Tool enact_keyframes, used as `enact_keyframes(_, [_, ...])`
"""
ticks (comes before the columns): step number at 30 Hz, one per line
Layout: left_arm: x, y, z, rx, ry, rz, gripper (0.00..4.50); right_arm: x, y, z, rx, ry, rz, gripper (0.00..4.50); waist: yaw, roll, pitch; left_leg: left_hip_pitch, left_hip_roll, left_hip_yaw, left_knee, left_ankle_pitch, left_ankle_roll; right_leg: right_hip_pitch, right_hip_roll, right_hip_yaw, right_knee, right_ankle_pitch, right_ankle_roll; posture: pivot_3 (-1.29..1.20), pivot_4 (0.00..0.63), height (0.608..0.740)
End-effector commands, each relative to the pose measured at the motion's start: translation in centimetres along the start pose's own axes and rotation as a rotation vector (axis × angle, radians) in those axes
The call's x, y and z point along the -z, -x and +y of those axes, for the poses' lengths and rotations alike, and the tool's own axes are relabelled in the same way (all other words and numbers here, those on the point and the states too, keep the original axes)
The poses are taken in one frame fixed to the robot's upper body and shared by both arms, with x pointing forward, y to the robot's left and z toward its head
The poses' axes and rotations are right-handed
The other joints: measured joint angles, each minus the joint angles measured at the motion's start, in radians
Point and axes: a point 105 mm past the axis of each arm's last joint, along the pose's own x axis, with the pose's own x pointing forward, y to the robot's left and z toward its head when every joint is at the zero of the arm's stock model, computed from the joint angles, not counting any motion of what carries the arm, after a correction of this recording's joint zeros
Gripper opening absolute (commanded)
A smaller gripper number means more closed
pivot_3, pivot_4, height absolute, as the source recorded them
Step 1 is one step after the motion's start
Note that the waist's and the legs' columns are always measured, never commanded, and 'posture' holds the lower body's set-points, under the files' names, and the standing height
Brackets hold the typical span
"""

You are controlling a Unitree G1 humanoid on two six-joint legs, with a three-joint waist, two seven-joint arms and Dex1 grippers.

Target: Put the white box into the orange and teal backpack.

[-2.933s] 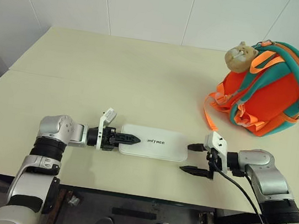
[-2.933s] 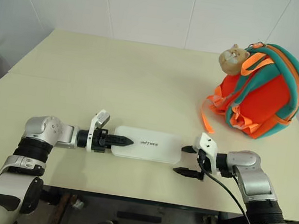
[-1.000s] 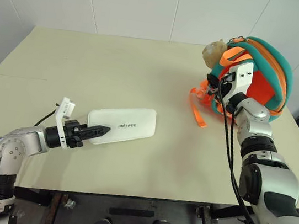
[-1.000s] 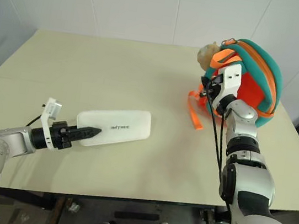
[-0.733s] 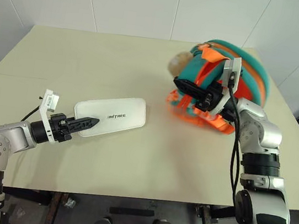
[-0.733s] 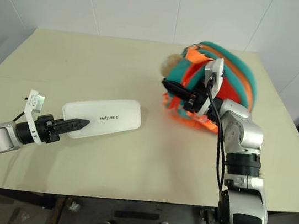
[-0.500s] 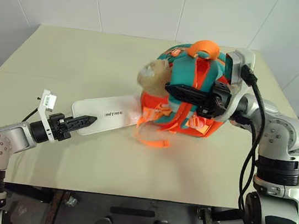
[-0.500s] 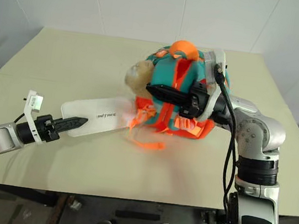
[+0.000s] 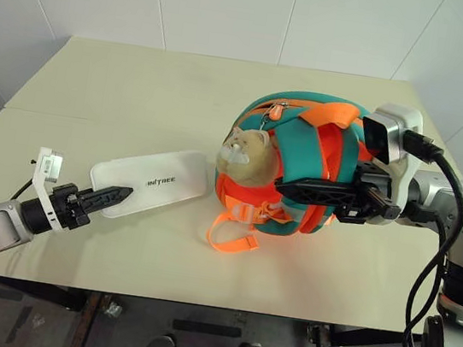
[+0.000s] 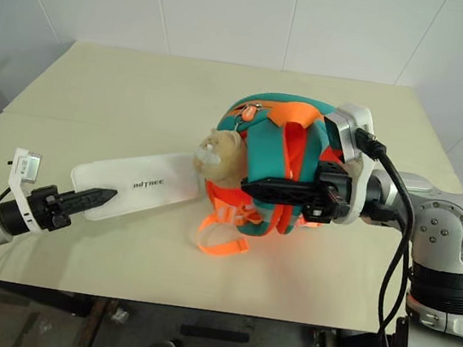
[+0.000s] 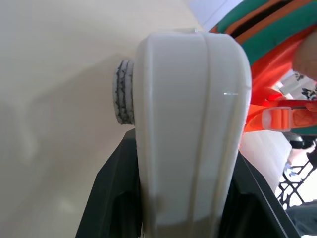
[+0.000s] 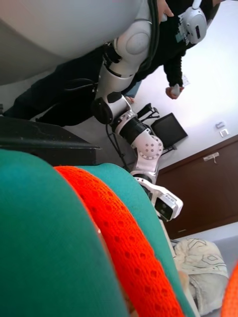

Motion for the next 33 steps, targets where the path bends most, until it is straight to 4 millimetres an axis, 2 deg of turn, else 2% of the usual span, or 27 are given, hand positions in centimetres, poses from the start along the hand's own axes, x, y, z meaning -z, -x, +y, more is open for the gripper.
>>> enact_keyframes(1, [-3.2, 0.7, -2.3, 0.087, -0.095, -0.154, 1.31, 0.0, 0.2, 0.1, 0.008, 0.04, 0.018, 0.01, 0.0, 0.0, 0.0, 0.0, 0.0, 0.0, 0.0, 0.0, 0.0, 0.0, 0.0, 0.0, 0.0, 0.0, 0.0, 0.0, 0.15, 0.74])
enact_keyframes(4, [-4.5, 0.3, -5.0, 0.179, -0.195, -0.163, 1.31, 1.2, 0.8, -1.4, 0.069, 0.022, 0.04, 0.01, 0.001, -0.002, 0.0, 0.0, 0.0, 0.0, 0.0, 0.0, 0.0, 0.0, 0.0, 0.0, 0.0, 0.0, 0.0, 0.0, 0.15, 0.74])
enact_keyframes(7, [-5.4, -0.1, -6.4, 0.211, -0.268, -0.155, 1.31, 2.1, 0.9, -1.8, 0.073, 0.008, 0.053, 0.01, 0.001, -0.002, 0.0, 0.0, 0.0, 0.0, 0.001, 0.0, 0.0, 0.0, 0.0, 0.0, 0.0, 0.0, 0.0, 0.0, 0.15, 0.74])
enact_keyframes(10, [-6.1, -0.1, -6.6, 0.209, -0.321, -0.159, 1.31, 2.9, 1.0, -1.9, 0.064, -0.022, 0.064, 0.01, 0.001, -0.002, 0.0, 0.0, 0.0, 0.0, 0.001, 0.0, 0.0, 0.0, 0.0, 0.0, 0.0, 0.0, 0.0, 0.0, 0.15, 0.74])
enact_keyframes(14, [-6.9, -0.5, -5.9, 0.181, -0.392, -0.127, 1.31, 3.5, 1.0, -1.8, 0.056, -0.044, 0.068, 0.01, 0.0, -0.002, 0.0, 0.0, 0.0, 0.001, 0.001, 0.0, 0.0, 0.0, 0.001, 0.0, 0.0, 0.0, 0.0, 0.0, 0.15, 0.74])
enact_keyframes(19, [-7.8, -1.6, -5.6, 0.198, -0.49, -0.13, 1.31, 3.9, 1.0, -1.5, 0.043, -0.058, 0.077, 0.01, 0.001, -0.002, 0.0, 0.0, 0.002, 0.001, 0.002, 0.0, 0.0, 0.001, 0.003, 0.0, 0.0, 0.001, -0.001, 0.0, 0.15, 0.74])
enact_keyframes(23, [-7.0, -2.6, -7.1, 0.314, -0.539, -0.053, 1.31, 3.9, 1.1, -1.5, 0.051, -0.056, 0.078, 0.01, 0.0, -0.002, 0.0, 0.0, 0.003, 0.001, 0.002, 0.0, -0.001, 0.001, 0.004, 0.0, 0.0, 0.001, -0.001, 0.0, 0.15, 0.74])
enact_keyframes(27, [-6.3, -2.6, -8.0, 0.395, -0.57, 0.023, 1.31, 3.9, 1.1, -1.5, 0.057, -0.053, 0.081, 0.01, 0.0, -0.002, 0.0, 0.0, 0.005, 0.001, 0.002, -0.001, -0.001, 0.001, 0.006, 0.0, 0.0, 0.0, -0.002, 0.0, 0.15, 0.74])
enact_keyframes(33, [-7.8, -2.1, -9.8, 0.473, -0.64, 0.033, 1.31, 3.6, 1.1, -2.1, 0.072, -0.036, 0.081, 0.01, 0.0, -0.002, 0.0, 0.0, 0.005, 0.001, 0.002, -0.001, -0.002, 0.001, 0.007, 0.0, 0.0, 0.0, -0.002, 0.0, 0.15, 0.74])
